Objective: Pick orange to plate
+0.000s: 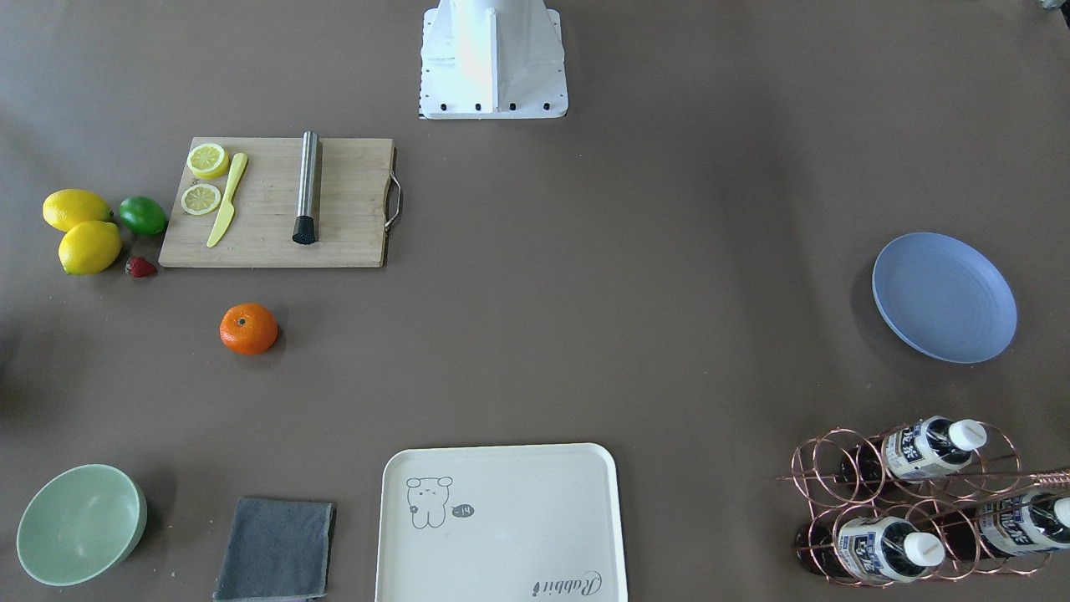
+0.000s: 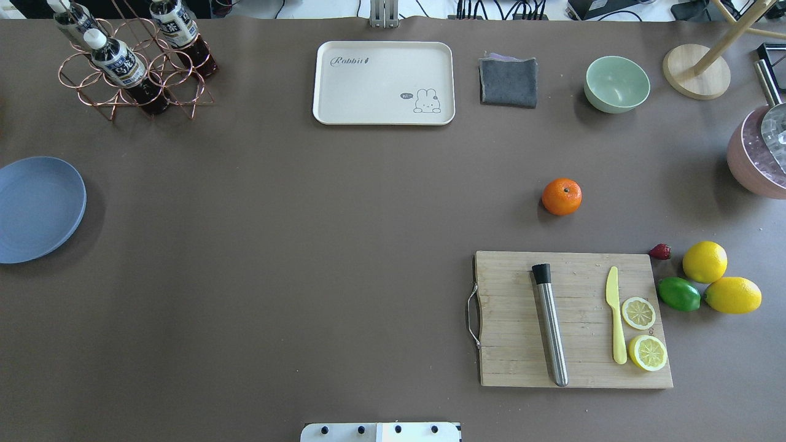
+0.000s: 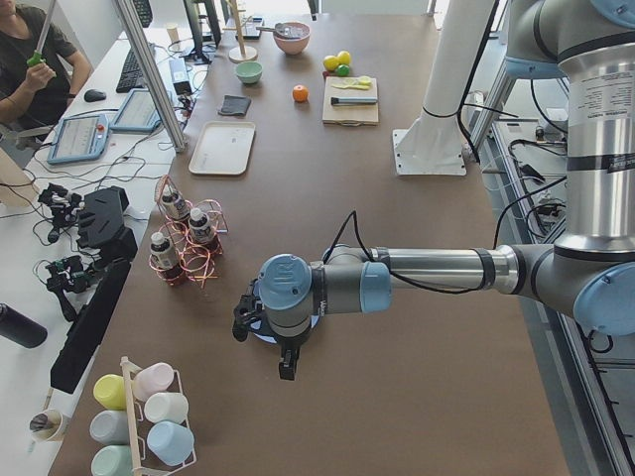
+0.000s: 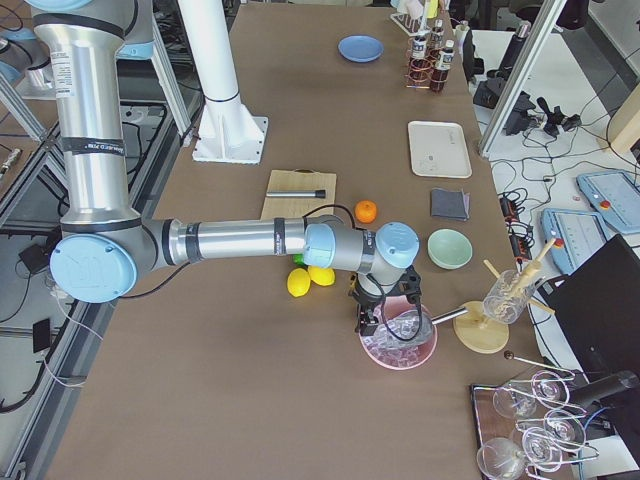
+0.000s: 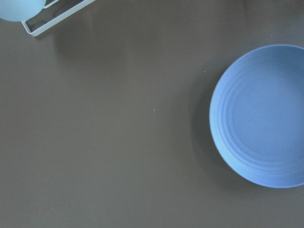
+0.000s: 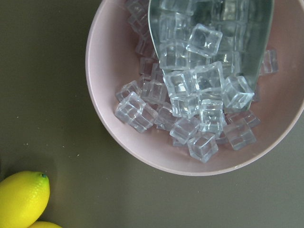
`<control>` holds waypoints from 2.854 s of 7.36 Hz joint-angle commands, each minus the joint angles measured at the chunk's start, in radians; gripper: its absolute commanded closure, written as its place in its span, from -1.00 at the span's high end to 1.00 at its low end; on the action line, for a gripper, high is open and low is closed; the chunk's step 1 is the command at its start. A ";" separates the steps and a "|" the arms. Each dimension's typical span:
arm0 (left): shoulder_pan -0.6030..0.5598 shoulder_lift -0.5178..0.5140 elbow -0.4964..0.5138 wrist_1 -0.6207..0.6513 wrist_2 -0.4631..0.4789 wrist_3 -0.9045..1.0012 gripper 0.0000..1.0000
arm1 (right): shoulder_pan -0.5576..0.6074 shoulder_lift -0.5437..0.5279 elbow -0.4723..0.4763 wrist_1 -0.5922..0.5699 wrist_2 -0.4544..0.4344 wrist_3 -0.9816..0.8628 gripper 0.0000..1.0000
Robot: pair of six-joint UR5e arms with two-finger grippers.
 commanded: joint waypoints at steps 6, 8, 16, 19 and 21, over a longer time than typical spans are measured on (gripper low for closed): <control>0.003 -0.001 -0.001 -0.018 -0.003 0.003 0.95 | 0.000 0.002 -0.013 0.038 -0.001 0.005 1.00; 0.010 0.001 0.010 -0.021 -0.003 0.013 0.95 | 0.000 -0.004 -0.002 0.038 -0.001 0.005 1.00; 0.029 -0.001 0.004 -0.045 -0.006 0.009 0.95 | 0.000 -0.006 -0.004 0.038 0.001 0.005 1.00; 0.042 0.004 0.004 -0.076 -0.008 0.015 0.95 | 0.000 -0.006 -0.011 0.038 0.001 0.005 1.00; 0.043 0.001 0.009 -0.076 -0.008 0.010 0.95 | 0.000 -0.006 -0.011 0.038 0.001 0.005 1.00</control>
